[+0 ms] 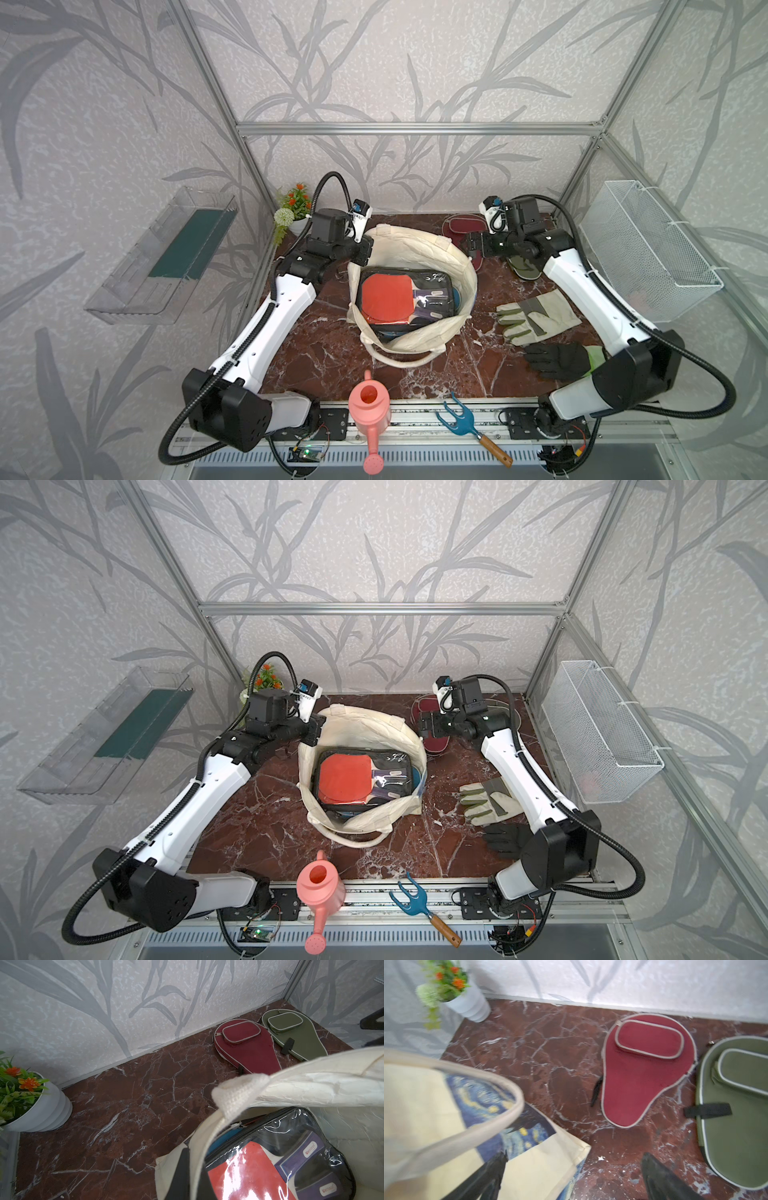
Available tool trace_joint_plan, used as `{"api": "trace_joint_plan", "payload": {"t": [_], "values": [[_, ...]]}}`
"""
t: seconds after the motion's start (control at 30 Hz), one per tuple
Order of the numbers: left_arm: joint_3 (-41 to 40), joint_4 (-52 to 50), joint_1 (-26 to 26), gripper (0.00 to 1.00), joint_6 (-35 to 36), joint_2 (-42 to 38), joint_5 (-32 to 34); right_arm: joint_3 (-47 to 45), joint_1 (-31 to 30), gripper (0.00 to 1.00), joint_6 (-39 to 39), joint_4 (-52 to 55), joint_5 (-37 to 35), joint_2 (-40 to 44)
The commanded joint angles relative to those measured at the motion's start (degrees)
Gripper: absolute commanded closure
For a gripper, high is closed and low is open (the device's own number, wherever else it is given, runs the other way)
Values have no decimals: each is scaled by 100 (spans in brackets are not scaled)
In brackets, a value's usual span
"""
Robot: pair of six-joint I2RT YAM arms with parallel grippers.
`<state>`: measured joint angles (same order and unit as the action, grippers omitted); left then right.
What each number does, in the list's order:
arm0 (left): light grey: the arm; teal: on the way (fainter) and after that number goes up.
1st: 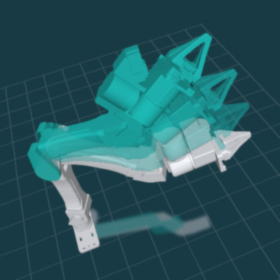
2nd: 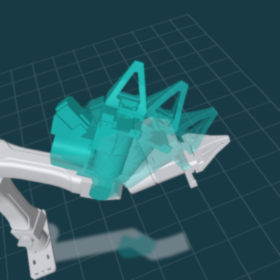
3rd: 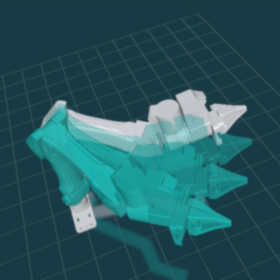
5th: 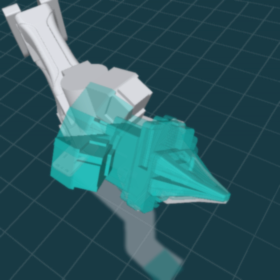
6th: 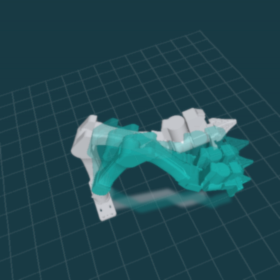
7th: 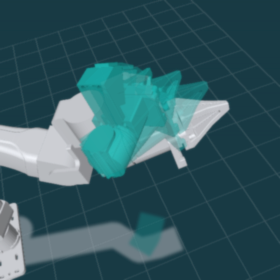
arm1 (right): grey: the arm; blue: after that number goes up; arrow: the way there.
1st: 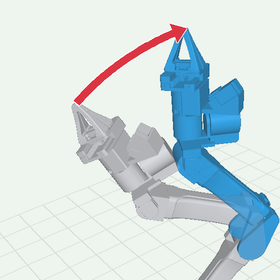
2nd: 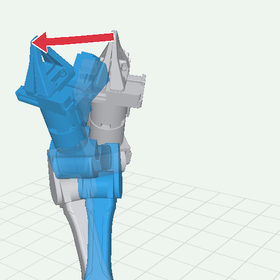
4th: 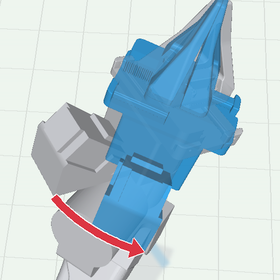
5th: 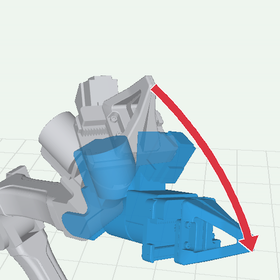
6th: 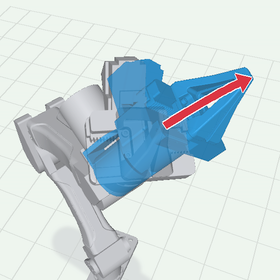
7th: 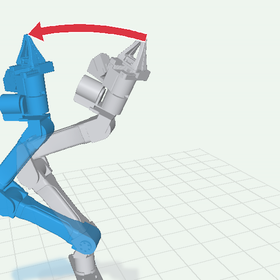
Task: Remove the ping pong set from the canvas bag
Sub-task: Adjust the ping pong set in the canvas bag.
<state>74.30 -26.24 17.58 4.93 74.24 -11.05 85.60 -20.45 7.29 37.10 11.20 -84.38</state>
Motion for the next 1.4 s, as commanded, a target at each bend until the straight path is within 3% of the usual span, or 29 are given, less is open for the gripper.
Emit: {"api": "trace_joint_plan", "payload": {"t": [0.0,0.27,0.47,0.8,1.1,1.37], "values": [[131,765,-9,100,14,-377,191,429,-351,1,-377,609,-351,521],[333,691,-5,100,-192,-219,11,1469,-1587,1,-936,1711,-572,581],[273,817,-1,100,-154,-216,-156,1570,-2552,1,-1264,1775,-768,113],[528,848,6,100,-368,-169,-611,1308,-2609,1,-1632,1424,-264,-552],[197,840,2,100,-392,-370,-565,1312,-2592,1,-1902,1320,7,-1436],[-277,912,-1,100,-474,-558,-341,1965,-2415,1,-2081,1237,206,-2581]]}}
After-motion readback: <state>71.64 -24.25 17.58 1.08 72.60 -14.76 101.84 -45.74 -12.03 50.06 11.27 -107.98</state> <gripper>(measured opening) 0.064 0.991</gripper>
